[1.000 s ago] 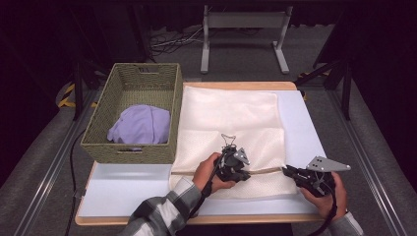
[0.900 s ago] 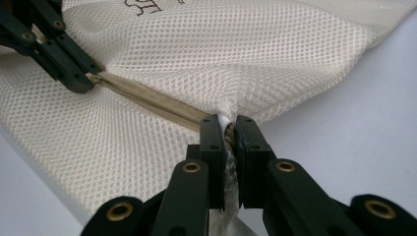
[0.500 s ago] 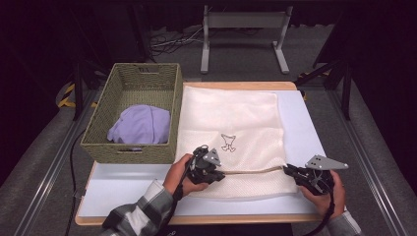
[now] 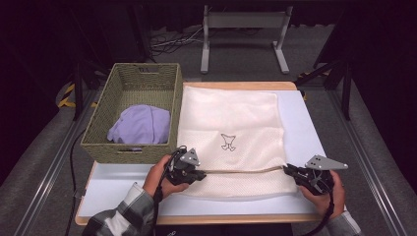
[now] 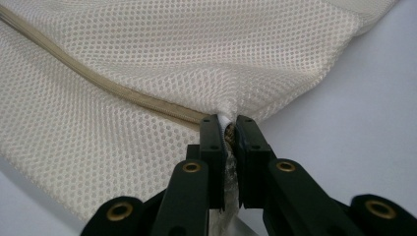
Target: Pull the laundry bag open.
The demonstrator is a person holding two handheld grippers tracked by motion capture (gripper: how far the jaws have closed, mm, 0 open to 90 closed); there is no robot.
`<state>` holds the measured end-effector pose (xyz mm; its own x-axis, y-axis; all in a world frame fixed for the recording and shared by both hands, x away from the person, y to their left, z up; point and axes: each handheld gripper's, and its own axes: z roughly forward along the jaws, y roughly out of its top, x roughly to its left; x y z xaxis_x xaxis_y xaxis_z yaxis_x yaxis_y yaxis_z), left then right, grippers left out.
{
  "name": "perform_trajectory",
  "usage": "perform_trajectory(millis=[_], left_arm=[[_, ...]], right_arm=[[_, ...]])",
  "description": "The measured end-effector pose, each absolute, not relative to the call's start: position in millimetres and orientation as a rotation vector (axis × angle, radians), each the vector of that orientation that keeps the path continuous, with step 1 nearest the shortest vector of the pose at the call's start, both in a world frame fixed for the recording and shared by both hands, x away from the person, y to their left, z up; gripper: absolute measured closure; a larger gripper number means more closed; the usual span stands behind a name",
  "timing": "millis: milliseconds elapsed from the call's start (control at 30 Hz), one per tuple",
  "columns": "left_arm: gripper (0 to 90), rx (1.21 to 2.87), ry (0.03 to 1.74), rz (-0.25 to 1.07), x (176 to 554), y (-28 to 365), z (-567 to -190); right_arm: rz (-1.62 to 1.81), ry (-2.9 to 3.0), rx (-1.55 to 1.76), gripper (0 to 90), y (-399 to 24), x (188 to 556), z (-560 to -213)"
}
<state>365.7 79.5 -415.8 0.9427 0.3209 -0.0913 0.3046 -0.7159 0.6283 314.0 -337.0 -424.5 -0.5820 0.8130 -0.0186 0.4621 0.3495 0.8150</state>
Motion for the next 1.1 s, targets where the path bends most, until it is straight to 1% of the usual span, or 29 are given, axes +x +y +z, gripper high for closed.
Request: perform_trajectory(millis=[233, 533, 1100], left_arm=[[87.3, 2.423, 0.470, 0.029, 366, 92, -420], [87.3, 2.413, 0.553, 0.054, 366, 118, -424], [87.3, 2.414, 0.656, 0.102, 368, 149, -431]], right_arm=[[1.125, 2.190, 1.122, 83.4, -338, 314, -424], [1.124, 2.181, 1.126, 83.4, -340, 315, -425], [1.106, 2.169, 1.141, 83.3, -339, 322, -426]])
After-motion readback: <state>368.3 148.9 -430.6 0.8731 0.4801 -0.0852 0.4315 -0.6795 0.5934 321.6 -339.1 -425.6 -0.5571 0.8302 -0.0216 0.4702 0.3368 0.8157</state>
